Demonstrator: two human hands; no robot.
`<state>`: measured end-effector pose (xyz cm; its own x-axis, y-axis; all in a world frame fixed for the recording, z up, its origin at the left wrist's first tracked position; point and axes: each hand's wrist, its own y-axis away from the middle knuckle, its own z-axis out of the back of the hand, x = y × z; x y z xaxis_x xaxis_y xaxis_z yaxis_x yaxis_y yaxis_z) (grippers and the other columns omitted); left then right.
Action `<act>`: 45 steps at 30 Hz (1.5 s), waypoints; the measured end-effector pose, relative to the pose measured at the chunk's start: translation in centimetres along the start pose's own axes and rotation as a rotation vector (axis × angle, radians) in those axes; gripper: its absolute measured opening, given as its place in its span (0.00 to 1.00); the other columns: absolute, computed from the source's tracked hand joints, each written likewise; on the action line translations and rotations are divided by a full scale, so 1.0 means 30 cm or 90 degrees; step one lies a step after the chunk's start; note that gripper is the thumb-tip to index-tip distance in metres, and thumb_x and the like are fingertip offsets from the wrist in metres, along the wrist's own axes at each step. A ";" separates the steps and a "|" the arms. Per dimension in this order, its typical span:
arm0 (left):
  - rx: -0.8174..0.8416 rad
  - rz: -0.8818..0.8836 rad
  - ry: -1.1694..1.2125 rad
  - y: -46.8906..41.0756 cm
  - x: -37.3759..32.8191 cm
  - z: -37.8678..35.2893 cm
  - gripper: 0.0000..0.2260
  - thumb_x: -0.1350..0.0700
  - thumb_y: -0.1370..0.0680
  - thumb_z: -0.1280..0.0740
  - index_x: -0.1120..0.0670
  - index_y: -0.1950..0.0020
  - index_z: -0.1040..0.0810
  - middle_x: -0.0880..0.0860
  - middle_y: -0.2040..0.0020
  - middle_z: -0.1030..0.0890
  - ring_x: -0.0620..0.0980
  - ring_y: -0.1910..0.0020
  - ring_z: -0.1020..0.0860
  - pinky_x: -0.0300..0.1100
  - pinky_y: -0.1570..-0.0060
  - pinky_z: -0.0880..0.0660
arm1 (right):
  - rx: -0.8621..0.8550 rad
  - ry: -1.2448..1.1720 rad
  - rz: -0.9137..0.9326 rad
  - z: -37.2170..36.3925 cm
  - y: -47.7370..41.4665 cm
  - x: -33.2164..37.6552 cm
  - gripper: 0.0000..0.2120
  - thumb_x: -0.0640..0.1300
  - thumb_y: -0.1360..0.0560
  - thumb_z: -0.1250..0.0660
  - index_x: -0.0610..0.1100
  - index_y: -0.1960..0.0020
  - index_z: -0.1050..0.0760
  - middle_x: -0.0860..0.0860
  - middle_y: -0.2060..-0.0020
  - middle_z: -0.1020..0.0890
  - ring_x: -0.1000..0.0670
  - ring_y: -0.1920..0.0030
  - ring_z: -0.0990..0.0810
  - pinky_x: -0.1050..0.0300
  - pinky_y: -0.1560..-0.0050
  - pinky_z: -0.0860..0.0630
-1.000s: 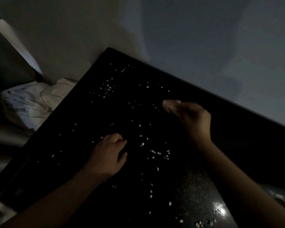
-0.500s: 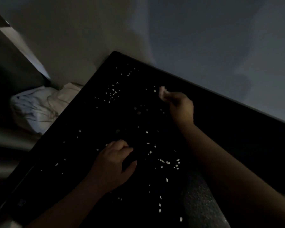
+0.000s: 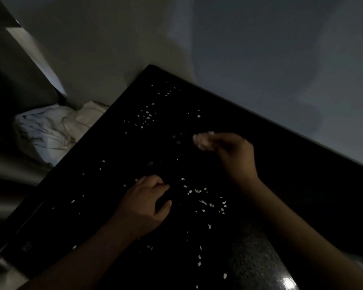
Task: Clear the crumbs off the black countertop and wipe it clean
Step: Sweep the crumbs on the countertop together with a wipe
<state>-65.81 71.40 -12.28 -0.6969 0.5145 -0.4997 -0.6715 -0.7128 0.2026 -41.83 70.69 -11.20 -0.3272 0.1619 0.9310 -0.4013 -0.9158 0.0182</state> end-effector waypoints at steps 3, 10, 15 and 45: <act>-0.019 -0.020 0.003 0.007 0.000 0.000 0.19 0.47 0.25 0.37 0.56 0.39 0.22 0.51 0.45 0.24 0.51 0.45 0.27 0.39 0.45 0.30 | -0.069 0.043 0.035 -0.029 -0.182 0.026 0.07 0.39 0.22 0.34 0.39 0.52 0.16 0.56 0.55 0.16 0.70 0.55 0.21 0.75 0.49 0.28; -0.020 -0.013 0.035 0.018 0.018 -0.021 0.21 0.45 0.25 0.39 0.56 0.38 0.22 0.49 0.43 0.24 0.47 0.42 0.27 0.36 0.41 0.33 | -0.017 0.168 -0.058 -0.131 -0.437 -0.069 0.13 0.41 0.21 0.38 0.36 0.40 0.22 0.44 0.41 0.20 0.48 0.39 0.23 0.60 0.36 0.30; -0.090 0.027 0.109 0.014 0.045 0.016 0.18 0.47 0.25 0.38 0.55 0.40 0.21 0.50 0.43 0.24 0.44 0.43 0.29 0.31 0.42 0.36 | 0.004 0.198 0.138 -0.148 -0.198 -0.053 0.12 0.32 0.26 0.35 0.42 0.47 0.18 0.48 0.48 0.17 0.56 0.47 0.19 0.68 0.43 0.29; -0.128 0.107 0.080 -0.079 0.235 0.110 0.20 0.49 0.26 0.40 0.56 0.40 0.21 0.51 0.41 0.23 0.50 0.41 0.26 0.40 0.42 0.31 | 0.231 -0.041 0.148 -0.170 0.103 -0.016 0.07 0.44 0.26 0.31 0.46 0.51 0.16 0.60 0.51 0.17 0.63 0.47 0.20 0.71 0.47 0.27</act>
<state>-69.97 78.28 -13.49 -0.7492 0.3275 -0.5757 -0.4771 -0.8697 0.1262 -47.27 69.66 -13.44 -0.3146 -0.0770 0.9461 0.0067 -0.9969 -0.0789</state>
